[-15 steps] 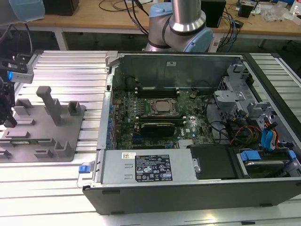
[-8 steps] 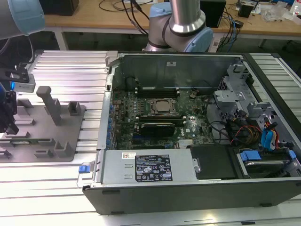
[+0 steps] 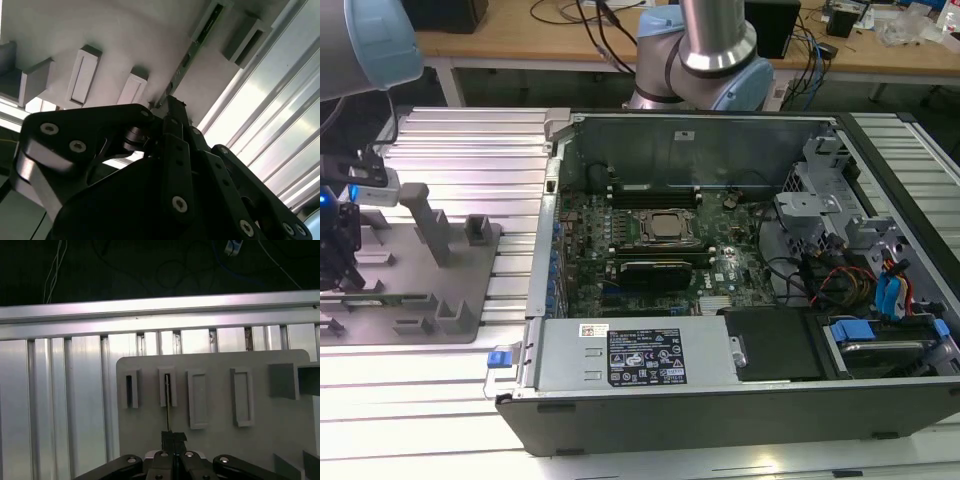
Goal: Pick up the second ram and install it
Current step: 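Pick up the second ram and move it above second insertion slot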
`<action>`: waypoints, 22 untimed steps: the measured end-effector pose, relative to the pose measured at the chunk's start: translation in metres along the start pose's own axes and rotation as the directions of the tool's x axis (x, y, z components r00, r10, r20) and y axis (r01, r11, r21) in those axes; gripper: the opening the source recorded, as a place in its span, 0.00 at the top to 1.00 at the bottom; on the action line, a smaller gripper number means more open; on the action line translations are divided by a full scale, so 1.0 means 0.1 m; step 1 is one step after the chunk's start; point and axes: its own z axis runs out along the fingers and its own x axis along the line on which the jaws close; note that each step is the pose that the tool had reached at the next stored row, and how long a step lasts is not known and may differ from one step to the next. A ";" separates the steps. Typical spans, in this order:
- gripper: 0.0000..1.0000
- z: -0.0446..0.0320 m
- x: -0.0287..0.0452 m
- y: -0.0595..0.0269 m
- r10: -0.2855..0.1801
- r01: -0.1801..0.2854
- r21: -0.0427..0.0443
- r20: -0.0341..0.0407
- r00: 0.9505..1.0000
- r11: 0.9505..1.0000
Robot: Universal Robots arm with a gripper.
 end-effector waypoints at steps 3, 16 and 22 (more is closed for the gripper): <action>0.92 0.041 0.000 -0.001 0.000 0.000 0.000 -0.002 1.000 1.000; 0.72 0.196 -0.028 0.016 -0.103 0.103 0.000 -0.016 0.995 0.995; 0.72 0.240 -0.038 0.017 -0.112 0.112 0.000 -0.019 0.994 0.994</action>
